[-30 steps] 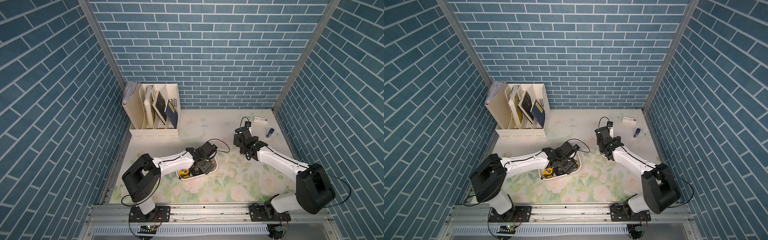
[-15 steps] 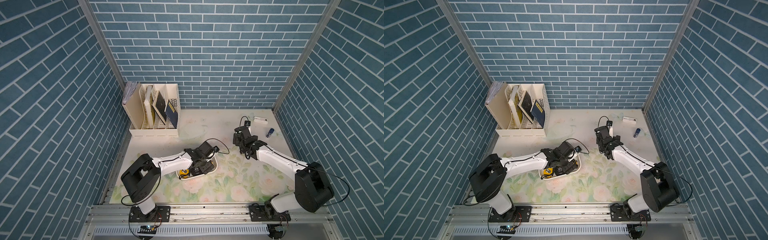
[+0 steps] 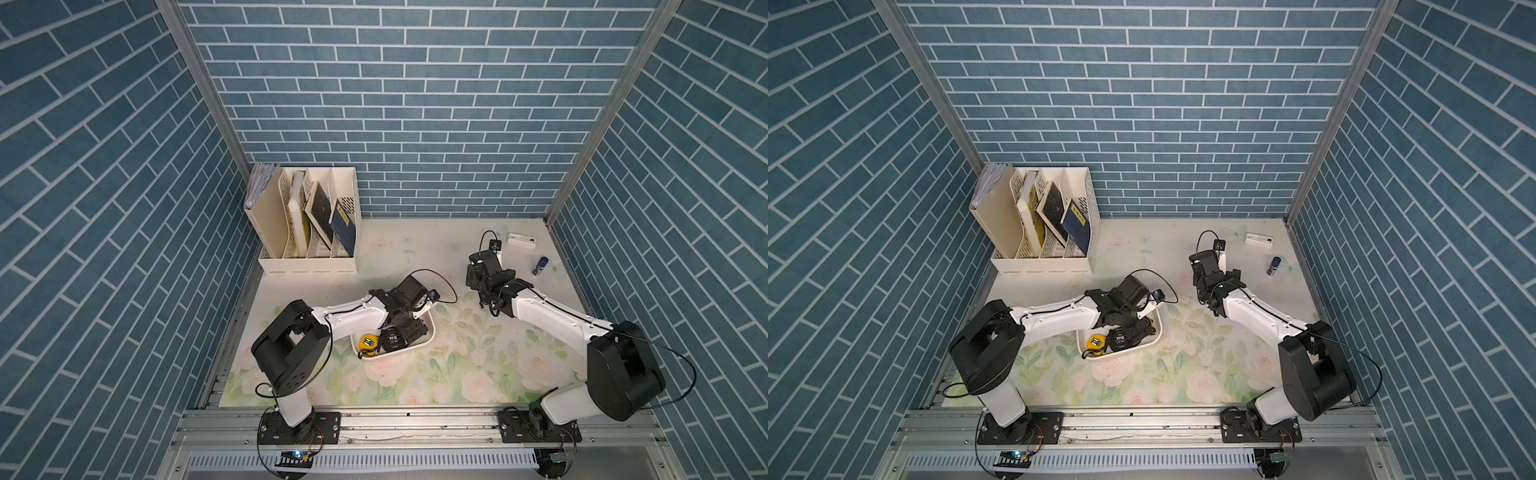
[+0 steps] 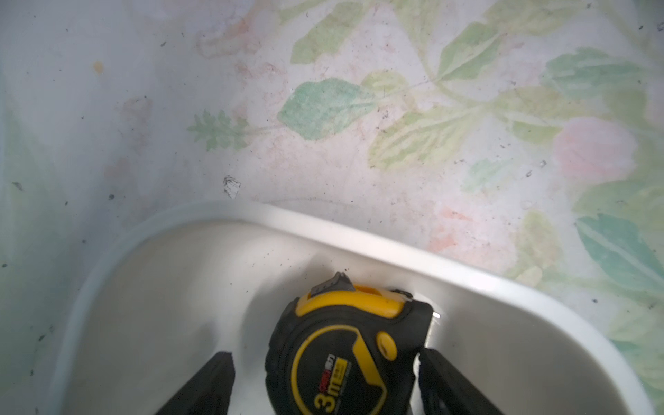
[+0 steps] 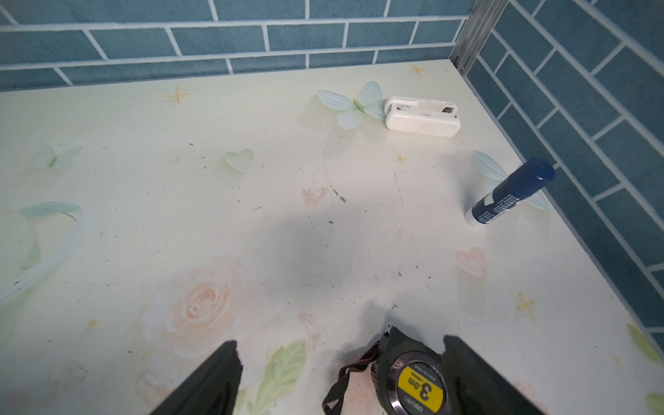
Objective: Take the tape measure out of the storage box
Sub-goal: Pick up the tape measure from the storage box.
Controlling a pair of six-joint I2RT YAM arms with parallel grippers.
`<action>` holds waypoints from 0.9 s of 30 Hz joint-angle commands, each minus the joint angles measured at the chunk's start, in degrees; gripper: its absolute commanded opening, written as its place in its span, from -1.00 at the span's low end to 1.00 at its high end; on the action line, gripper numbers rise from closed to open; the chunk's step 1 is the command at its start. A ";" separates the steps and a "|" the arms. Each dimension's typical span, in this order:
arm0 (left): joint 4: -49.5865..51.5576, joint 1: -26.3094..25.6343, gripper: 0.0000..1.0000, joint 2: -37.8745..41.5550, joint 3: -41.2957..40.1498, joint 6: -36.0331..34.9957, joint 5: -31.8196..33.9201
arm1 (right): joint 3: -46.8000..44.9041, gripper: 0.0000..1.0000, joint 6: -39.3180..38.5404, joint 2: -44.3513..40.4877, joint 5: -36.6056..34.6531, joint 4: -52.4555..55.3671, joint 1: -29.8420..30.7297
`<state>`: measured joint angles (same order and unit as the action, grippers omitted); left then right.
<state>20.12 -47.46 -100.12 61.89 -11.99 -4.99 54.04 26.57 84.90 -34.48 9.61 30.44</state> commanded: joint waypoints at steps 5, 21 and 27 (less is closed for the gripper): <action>1.81 0.88 0.62 -1.56 0.16 -0.85 -1.56 | 2.17 0.80 0.06 1.31 -1.36 -0.07 -0.30; 1.68 0.97 -0.15 -2.49 0.34 0.80 -1.62 | 1.73 0.80 0.42 1.40 -1.04 -0.01 -0.33; 1.50 1.21 -0.69 -1.73 0.26 2.20 0.76 | 1.60 0.80 0.50 1.38 -0.58 0.06 -0.32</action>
<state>20.25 -46.76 -102.63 62.06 -10.90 -6.20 54.81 26.68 85.73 -34.65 9.58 30.30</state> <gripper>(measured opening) 0.673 0.900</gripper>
